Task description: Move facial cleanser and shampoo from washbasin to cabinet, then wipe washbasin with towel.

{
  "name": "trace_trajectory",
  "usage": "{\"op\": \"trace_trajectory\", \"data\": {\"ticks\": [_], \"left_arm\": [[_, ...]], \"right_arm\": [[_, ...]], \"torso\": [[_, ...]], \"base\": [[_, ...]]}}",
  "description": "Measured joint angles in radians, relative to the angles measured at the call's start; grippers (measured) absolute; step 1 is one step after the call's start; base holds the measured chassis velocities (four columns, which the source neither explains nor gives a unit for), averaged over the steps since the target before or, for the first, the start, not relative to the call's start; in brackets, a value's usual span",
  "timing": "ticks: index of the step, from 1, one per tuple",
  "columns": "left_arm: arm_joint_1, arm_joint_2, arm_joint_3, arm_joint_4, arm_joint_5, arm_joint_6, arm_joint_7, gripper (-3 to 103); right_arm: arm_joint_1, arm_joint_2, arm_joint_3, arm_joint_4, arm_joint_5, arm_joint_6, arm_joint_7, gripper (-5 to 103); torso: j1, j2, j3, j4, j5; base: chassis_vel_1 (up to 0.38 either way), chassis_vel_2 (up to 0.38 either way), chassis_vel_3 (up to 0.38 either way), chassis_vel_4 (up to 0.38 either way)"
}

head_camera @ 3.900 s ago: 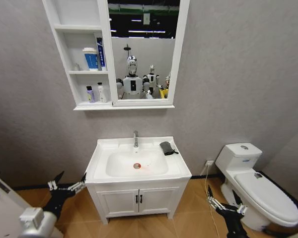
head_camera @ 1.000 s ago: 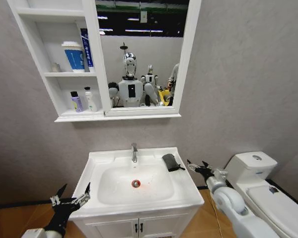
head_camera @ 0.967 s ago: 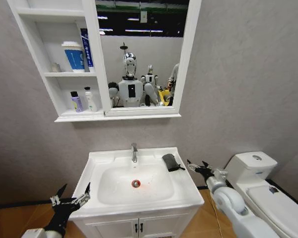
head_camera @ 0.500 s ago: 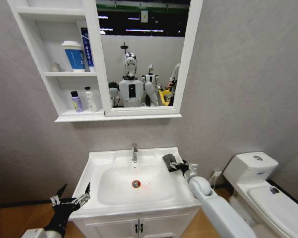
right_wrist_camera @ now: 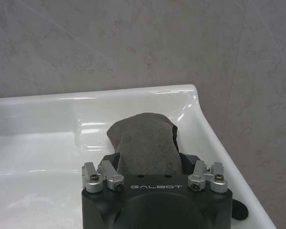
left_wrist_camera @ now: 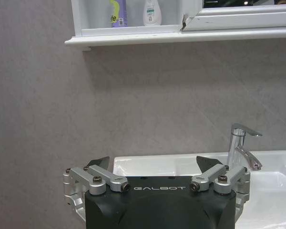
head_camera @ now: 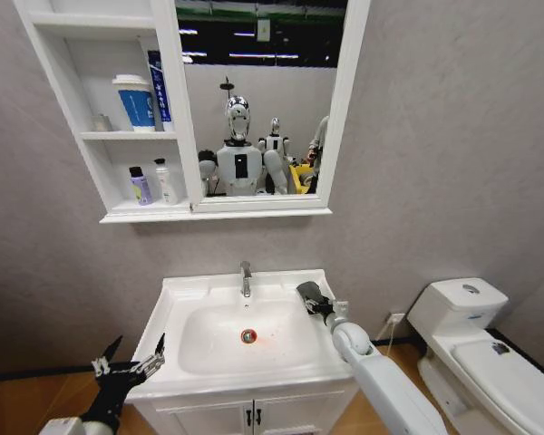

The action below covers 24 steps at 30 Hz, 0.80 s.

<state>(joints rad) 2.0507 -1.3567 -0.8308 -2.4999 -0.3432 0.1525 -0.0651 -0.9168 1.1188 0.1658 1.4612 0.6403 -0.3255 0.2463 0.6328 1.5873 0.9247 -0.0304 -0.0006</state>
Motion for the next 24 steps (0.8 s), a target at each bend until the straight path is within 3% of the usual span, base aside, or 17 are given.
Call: {"op": "trace_trajectory", "data": {"ticks": [3, 13, 15, 16, 18, 21, 24], "left_arm": [[0.0, 0.0, 0.0, 0.0, 0.0, 0.0, 0.0, 100], [0.0, 0.0, 0.0, 0.0, 0.0, 0.0, 0.0, 100], [0.0, 0.0, 0.0, 0.0, 0.0, 0.0, 0.0, 100], [0.0, 0.0, 0.0, 0.0, 0.0, 0.0, 0.0, 100], [0.0, 0.0, 0.0, 0.0, 0.0, 0.0, 0.0, 100], [0.0, 0.0, 0.0, 0.0, 0.0, 0.0, 0.0, 100], [0.0, 0.0, 0.0, 0.0, 0.0, 0.0, 0.0, 100]], "right_arm": [[0.003, 0.004, 0.002, -0.011, 0.017, -0.012, 0.001, 68], [0.001, 0.006, 0.024, -0.017, 0.06, -0.046, 0.003, 25], [0.0, 0.005, 0.025, -0.017, 0.062, -0.048, 0.004, 25], [-0.001, 0.004, 0.026, -0.015, 0.064, -0.049, 0.005, 14], [-0.002, 0.003, 0.027, -0.014, 0.065, -0.05, 0.006, 14], [-0.015, 0.001, 0.026, 0.046, 0.078, -0.058, 0.032, 2], [-0.017, 0.003, -0.003, 0.152, 0.108, -0.078, 0.079, 2]], "torso": [[0.0, 0.0, 0.0, 0.0, 0.0], [0.0, 0.0, 0.0, 0.0002, 0.0], [0.0, 0.0, 0.0, 0.0001, 0.0], [0.0, 0.0, 0.0, 0.0002, 0.0001], [0.0, 0.0, 0.0, 0.0002, 0.0001], [0.0, 0.0, 0.0, -0.0003, 0.0003], [0.0, 0.0, 0.0, 0.0, 0.0]], "base": [[0.0, 0.0, 0.0, 0.0], [0.0, 0.0, 0.0, 0.0], [0.0, 0.0, 0.0, 0.0], [0.0, 0.0, 0.0, 0.0], [0.0, 0.0, 0.0, 0.0], [0.0, 0.0, 0.0, 0.0], [0.0, 0.0, 0.0, 0.0]]}}
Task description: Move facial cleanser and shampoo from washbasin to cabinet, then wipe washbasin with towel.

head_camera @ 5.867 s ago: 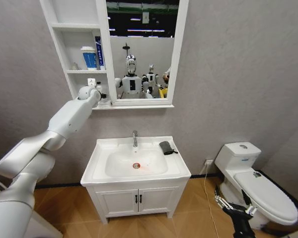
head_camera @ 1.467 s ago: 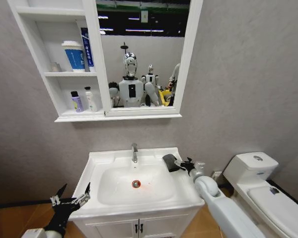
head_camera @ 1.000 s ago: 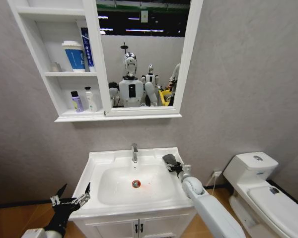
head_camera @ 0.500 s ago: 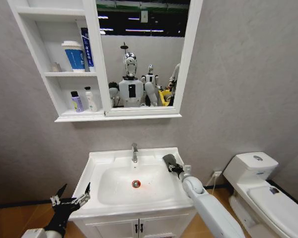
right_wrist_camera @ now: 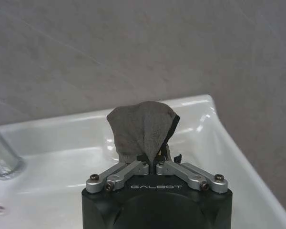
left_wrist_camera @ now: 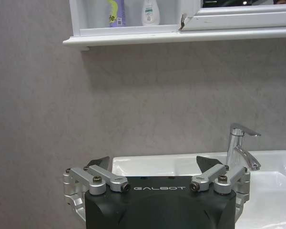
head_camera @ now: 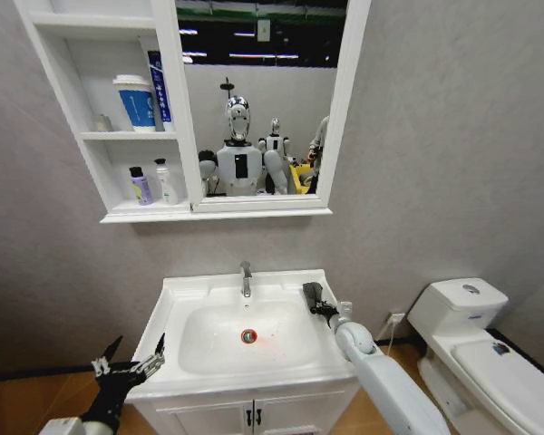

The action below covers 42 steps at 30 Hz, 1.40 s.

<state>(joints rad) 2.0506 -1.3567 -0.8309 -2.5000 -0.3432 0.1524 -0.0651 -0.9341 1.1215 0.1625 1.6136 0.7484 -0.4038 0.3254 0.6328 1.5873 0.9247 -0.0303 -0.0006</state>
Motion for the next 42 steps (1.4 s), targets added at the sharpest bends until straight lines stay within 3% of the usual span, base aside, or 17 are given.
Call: {"op": "trace_trajectory", "data": {"ticks": [2, 5, 7, 16, 29, 31, 42], "left_arm": [[0.0, 0.0, 0.0, 0.0, 0.0, 0.0, 0.0, 100], [0.0, 0.0, 0.0, 0.0, 0.0, 0.0, 0.0, 100], [0.0, 0.0, 0.0, 0.0, 0.0, 0.0, 0.0, 100], [0.0, 0.0, 0.0, 0.0, 0.0, 0.0, 0.0, 100], [0.0, 0.0, 0.0, 0.0, 0.0, 0.0, 0.0, 100], [0.0, 0.0, 0.0, 0.0, 0.0, 0.0, 0.0, 100], [0.0, 0.0, 0.0, 0.0, 0.0, 0.0, 0.0, 100]], "right_arm": [[0.0, 0.0, -0.009, 0.023, 0.007, -0.004, 0.011, 2], [-0.018, -0.002, -0.114, 0.19, 0.086, -0.039, 0.128, 2], [-0.032, -0.001, -0.139, 0.21, 0.098, -0.05, 0.156, 2], [-0.121, -0.003, -0.205, 0.152, 0.057, -0.053, 0.222, 2], [-0.021, 0.093, -0.262, -0.081, 0.109, -0.049, 0.258, 2], [0.019, 0.114, -0.28, -0.14, 0.153, -0.05, 0.27, 2], [0.064, 0.188, -0.315, -0.216, 0.196, -0.05, 0.267, 2]], "torso": [[0.0, 0.0, 0.0, -0.0001, -0.0003], [0.0, 0.0, 0.0, 0.0003, -0.0003], [0.0, 0.0, 0.0, 0.0002, -0.0002], [0.0, 0.0, 0.0, -0.0001, -0.0001], [0.0, 0.0, 0.0, 0.0002, 0.0], [0.0, 0.0, 0.0, 0.0002, -0.0001], [0.0, 0.0, 0.0, 0.0, -0.0001]], "base": [[0.0, 0.0, 0.0, 0.0], [0.0, 0.0, 0.0, 0.0], [0.0, 0.0, 0.0, 0.0], [0.0, 0.0, 0.0, 0.0], [0.0, 0.0, 0.0, 0.0], [0.0, 0.0, 0.0, 0.0], [0.0, 0.0, 0.0, 0.0]]}}
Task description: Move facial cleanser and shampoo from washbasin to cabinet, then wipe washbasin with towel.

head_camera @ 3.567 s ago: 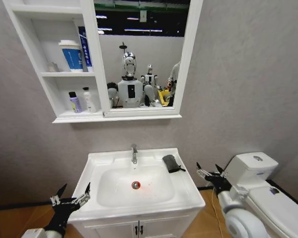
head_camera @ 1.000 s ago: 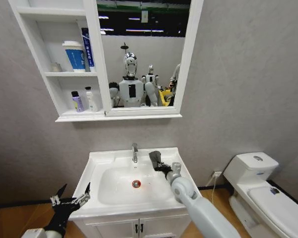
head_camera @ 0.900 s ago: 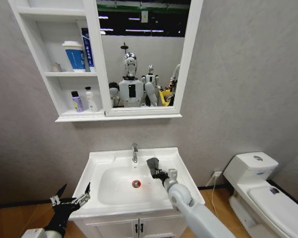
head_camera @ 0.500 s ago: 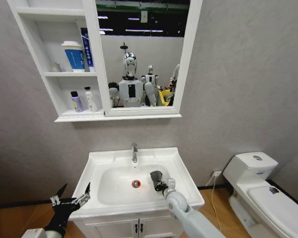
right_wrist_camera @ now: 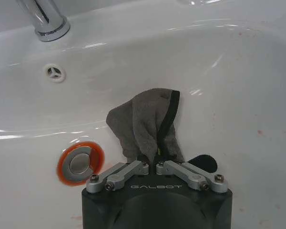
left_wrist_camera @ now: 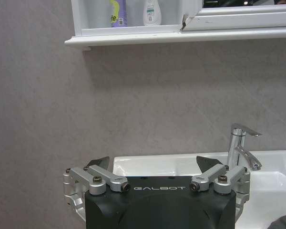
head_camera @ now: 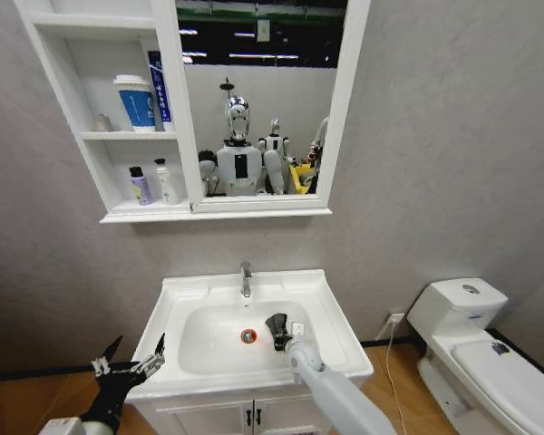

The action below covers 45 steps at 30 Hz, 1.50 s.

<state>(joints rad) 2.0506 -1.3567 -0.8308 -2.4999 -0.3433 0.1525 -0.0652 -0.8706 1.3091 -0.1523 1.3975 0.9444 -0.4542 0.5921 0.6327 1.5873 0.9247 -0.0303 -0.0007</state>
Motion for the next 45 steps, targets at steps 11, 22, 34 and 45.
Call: {"op": "trace_trajectory", "data": {"ticks": [11, 22, 34, 45], "left_arm": [[0.0, 0.0, 0.0, 0.0, 0.0, 0.0, 0.0, 100], [0.0, 0.0, 0.0, 0.0, 0.0, 0.0, 0.0, 100], [0.0, 0.0, 0.0, 0.0, 0.0, 0.0, 0.0, 100], [0.0, 0.0, 0.0, 0.0, 0.0, 0.0, 0.0, 100]], "right_arm": [[0.062, 0.14, -0.002, -0.132, 0.01, 0.003, -0.045, 2], [0.074, 0.239, -0.076, -0.179, -0.017, 0.033, -0.098, 2], [-0.013, 0.117, -0.022, -0.072, -0.144, 0.058, -0.13, 2], [-0.03, 0.097, 0.022, -0.078, -0.129, 0.054, -0.141, 2]], "torso": [[0.0, 0.0, 0.0, 0.0, 0.0], [0.0, 0.0, 0.0, 0.0001, 0.0], [0.0, 0.0, 0.0, -0.0001, 0.0001], [0.0, 0.0, 0.0, -0.0002, 0.0]], "base": [[0.0, 0.0, 0.0, 0.0], [0.0, 0.0, 0.0, 0.0], [0.0, 0.0, 0.0, 0.0], [0.0, 0.0, 0.0, 0.0]]}}
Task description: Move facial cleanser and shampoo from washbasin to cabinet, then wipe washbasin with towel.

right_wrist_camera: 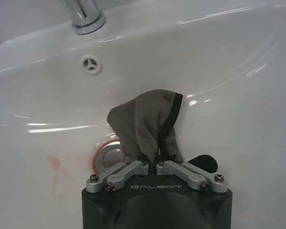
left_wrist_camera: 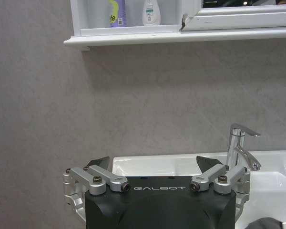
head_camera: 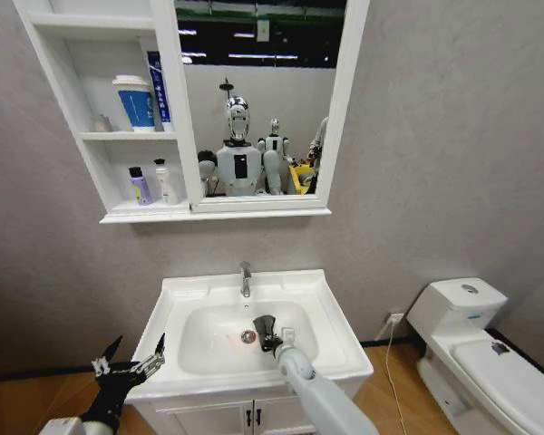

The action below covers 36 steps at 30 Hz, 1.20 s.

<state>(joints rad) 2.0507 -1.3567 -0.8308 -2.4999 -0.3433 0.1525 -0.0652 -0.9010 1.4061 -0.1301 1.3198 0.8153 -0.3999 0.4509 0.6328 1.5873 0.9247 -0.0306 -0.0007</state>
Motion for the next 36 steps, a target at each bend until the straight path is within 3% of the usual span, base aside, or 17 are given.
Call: {"op": "trace_trajectory", "data": {"ticks": [7, 11, 13, 16, 21, 25, 29, 36], "left_arm": [[0.0, 0.0, 0.0, 0.0, 0.0, 0.0, 0.0, 100], [0.0, 0.0, 0.0, 0.0, 0.0, 0.0, 0.0, 100], [0.0, 0.0, 0.0, 0.0, 0.0, 0.0, 0.0, 100], [0.0, 0.0, 0.0, 0.0, 0.0, 0.0, 0.0, 100], [0.0, 0.0, 0.0, 0.0, 0.0, 0.0, 0.0, 100], [0.0, 0.0, 0.0, 0.0, 0.0, 0.0, 0.0, 100], [0.0, 0.0, 0.0, 0.0, 0.0, 0.0, 0.0, 100], [0.0, 0.0, 0.0, 0.0, 0.0, 0.0, 0.0, 100]], "right_arm": [[0.051, 0.086, -0.077, -0.041, 0.042, -0.011, 0.011, 2], [0.073, 0.11, -0.082, -0.032, 0.134, -0.035, 0.067, 2], [0.076, 0.102, -0.074, -0.021, 0.155, -0.043, 0.087, 2], [0.08, 0.029, -0.039, 0.011, 0.199, -0.079, 0.138, 2], [0.06, -0.078, -0.004, 0.045, 0.228, -0.104, 0.149, 2], [0.057, -0.092, 0.001, 0.047, 0.232, -0.105, 0.145, 2], [0.081, -0.06, -0.02, 0.02, 0.239, -0.106, 0.145, 2], [0.176, 0.083, -0.096, -0.08, 0.28, -0.107, 0.15, 2]], "torso": [[0.0, 0.0, 0.0, 0.0004, 0.0002], [0.0, 0.0, 0.0, 0.0005, 0.0001], [0.0, 0.0, 0.0, 0.0006, 0.0003], [0.0, 0.0, 0.0, 0.0003, 0.0], [0.0, 0.0, 0.0, 0.0001, 0.0003], [0.0, 0.0, 0.0, 0.0001, 0.0003], [0.0, 0.0, 0.0, -0.0001, -0.0002], [0.0, 0.0, 0.0, 0.0005, 0.0001]], "base": [[0.0, 0.0, 0.0, 0.0], [0.0, 0.0, 0.0, 0.0], [0.0, 0.0, 0.0, 0.0], [0.0, 0.0, 0.0, 0.0], [0.0, 0.0, 0.0, 0.0], [0.0, 0.0, 0.0, 0.0], [0.0, 0.0, 0.0, 0.0], [0.0, 0.0, 0.0, 0.0]]}}
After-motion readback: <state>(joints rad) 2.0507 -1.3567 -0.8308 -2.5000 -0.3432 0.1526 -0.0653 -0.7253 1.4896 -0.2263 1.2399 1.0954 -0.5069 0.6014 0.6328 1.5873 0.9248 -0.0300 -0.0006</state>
